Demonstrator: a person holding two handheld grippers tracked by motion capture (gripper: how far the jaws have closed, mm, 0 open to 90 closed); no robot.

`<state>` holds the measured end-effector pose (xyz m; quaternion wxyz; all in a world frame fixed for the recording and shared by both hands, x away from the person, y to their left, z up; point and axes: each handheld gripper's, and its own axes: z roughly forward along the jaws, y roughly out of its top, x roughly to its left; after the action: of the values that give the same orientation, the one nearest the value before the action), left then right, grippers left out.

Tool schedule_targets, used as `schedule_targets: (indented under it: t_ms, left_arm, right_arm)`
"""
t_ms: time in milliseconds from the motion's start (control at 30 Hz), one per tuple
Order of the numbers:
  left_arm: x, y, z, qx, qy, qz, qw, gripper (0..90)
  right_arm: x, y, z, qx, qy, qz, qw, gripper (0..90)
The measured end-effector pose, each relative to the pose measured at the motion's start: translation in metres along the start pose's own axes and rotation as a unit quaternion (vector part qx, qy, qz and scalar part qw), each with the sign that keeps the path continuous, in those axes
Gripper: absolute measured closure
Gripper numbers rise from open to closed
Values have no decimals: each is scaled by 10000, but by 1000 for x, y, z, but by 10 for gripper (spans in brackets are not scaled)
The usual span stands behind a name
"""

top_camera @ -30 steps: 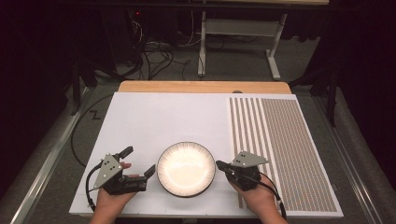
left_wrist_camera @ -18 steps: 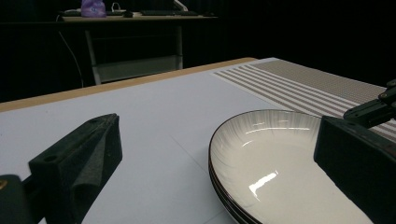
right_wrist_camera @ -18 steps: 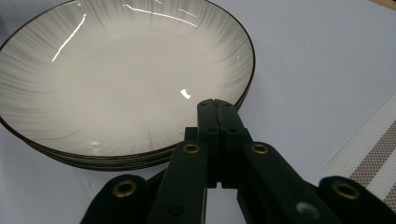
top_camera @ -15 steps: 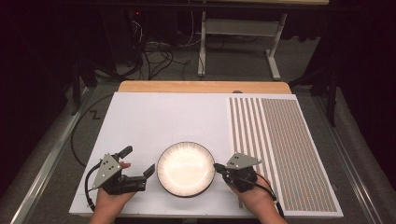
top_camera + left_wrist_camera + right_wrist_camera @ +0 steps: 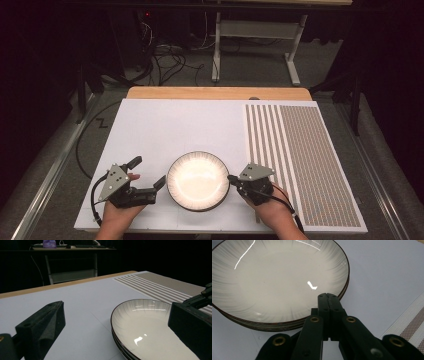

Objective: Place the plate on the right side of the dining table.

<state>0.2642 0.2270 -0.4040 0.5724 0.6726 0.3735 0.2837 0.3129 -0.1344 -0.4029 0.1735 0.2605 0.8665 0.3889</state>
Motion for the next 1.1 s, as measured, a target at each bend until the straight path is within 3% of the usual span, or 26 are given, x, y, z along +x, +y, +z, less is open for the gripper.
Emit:
schedule_targets:
  t_ms: [1000, 1100]
  left_arm:
    - [2, 2, -3, -77, 24, -3, 10000, 16]
    - [2, 3, -3, -84, 29, -3, 10000, 16]
  right_arm:
    - [15, 8, 16, 42, 294, -32, 9996, 900]
    - [22, 10, 21, 90, 359, -166, 9992, 900]
